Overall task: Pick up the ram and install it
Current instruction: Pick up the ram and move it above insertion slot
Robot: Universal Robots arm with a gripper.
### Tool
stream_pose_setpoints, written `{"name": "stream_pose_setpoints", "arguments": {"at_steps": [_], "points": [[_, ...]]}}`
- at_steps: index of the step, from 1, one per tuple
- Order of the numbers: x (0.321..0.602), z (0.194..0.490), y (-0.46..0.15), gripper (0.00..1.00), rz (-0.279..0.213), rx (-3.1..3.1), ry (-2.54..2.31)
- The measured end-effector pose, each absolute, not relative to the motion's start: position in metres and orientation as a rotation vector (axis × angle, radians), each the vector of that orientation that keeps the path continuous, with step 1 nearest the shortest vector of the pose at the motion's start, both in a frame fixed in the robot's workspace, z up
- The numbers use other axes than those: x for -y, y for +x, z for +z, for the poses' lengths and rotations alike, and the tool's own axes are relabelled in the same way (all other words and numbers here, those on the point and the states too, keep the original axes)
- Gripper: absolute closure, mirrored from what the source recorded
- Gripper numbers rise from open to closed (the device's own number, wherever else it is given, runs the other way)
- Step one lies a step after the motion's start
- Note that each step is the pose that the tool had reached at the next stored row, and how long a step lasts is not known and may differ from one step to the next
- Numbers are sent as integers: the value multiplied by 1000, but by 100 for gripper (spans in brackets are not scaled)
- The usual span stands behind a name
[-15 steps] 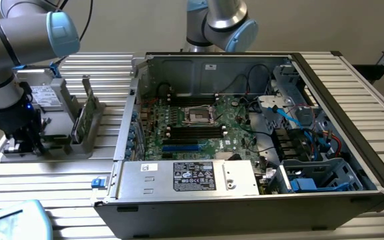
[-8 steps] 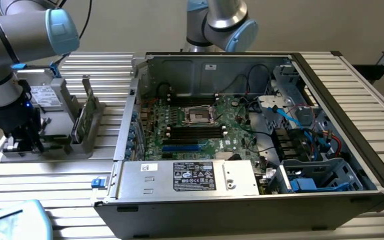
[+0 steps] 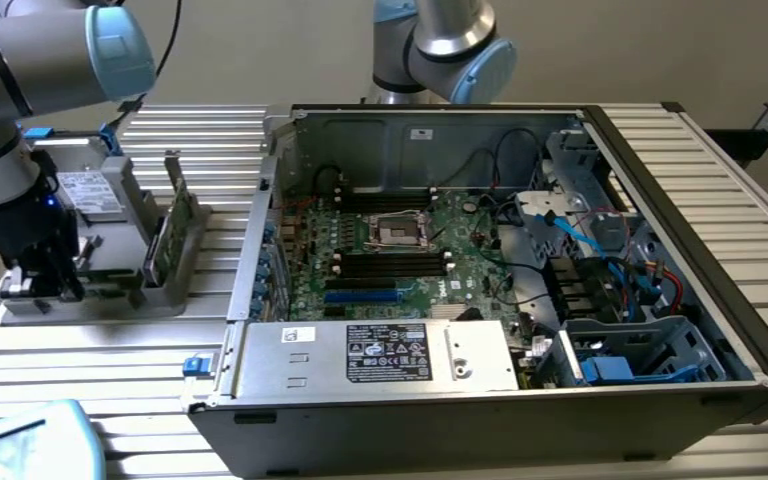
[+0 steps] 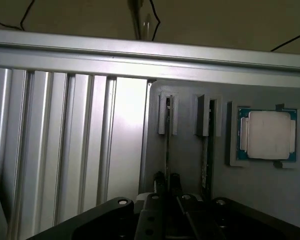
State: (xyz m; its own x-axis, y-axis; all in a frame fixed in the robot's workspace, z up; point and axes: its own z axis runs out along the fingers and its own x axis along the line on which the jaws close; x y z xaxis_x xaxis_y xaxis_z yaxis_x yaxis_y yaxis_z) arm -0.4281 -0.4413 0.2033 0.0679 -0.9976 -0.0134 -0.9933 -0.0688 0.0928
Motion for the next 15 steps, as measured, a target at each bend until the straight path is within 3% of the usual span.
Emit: {"name": "stream_pose_setpoints", "arguments": {"at_steps": [15], "points": [[439,220,-428,86,-113,2101,2250]]}}
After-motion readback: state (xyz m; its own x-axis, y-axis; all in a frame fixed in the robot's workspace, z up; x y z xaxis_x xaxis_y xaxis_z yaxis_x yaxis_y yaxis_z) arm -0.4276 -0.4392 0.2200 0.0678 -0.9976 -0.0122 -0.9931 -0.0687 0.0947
